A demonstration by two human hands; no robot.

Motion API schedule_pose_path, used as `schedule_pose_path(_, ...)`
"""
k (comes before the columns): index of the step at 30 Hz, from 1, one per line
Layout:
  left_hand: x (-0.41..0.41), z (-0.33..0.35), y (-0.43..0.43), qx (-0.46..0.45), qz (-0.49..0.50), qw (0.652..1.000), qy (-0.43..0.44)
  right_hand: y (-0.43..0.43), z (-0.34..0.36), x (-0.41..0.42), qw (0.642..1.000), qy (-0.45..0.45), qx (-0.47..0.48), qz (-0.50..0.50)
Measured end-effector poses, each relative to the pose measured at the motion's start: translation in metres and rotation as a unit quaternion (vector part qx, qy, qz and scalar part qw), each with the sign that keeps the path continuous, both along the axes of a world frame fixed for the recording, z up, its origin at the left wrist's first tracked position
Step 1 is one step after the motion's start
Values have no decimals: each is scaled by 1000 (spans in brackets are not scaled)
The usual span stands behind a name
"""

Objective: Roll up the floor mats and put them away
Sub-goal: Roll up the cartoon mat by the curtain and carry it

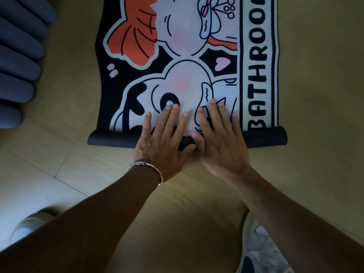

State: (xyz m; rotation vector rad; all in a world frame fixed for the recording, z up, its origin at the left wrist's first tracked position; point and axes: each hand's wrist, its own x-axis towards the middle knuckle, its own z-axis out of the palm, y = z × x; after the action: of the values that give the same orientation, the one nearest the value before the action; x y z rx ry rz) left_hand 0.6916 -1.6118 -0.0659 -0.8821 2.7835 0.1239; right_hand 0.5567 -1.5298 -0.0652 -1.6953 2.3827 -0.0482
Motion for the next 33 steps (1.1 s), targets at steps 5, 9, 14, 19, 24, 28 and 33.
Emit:
schedule_pose_path(5, -9, 0, -12, 0, 9, 1000, 4, -12, -1, -9, 1000, -1, 14, -5)
schedule_pose_path(9, -17, -1, -23, -5, 19, 1000, 11, -23, -1, -15, 999, -8, 30, -12)
schedule_pose_path(14, -30, -1, -39, -11, 50, 999, 18, -40, 3, -27, 999, -16, 30, -16)
schedule_pose_path(19, -41, -5, -56, -21, 56, 998, 13, -61, 2, -37, 1000, -14, 9, -17)
schedule_pose_path(24, -55, -6, -78, -25, 63, 998, 11, -82, 4, -48, 1000, -16, 21, -15)
schedule_pose_path(28, -60, -1, -87, -30, 25, 999, 16, -91, 2, -55, 998, -34, 59, -14)
schedule_pose_path(33, -40, 8, -44, -15, -55, 996, 63, -92, -4, -55, 1000, -4, 10, -11)
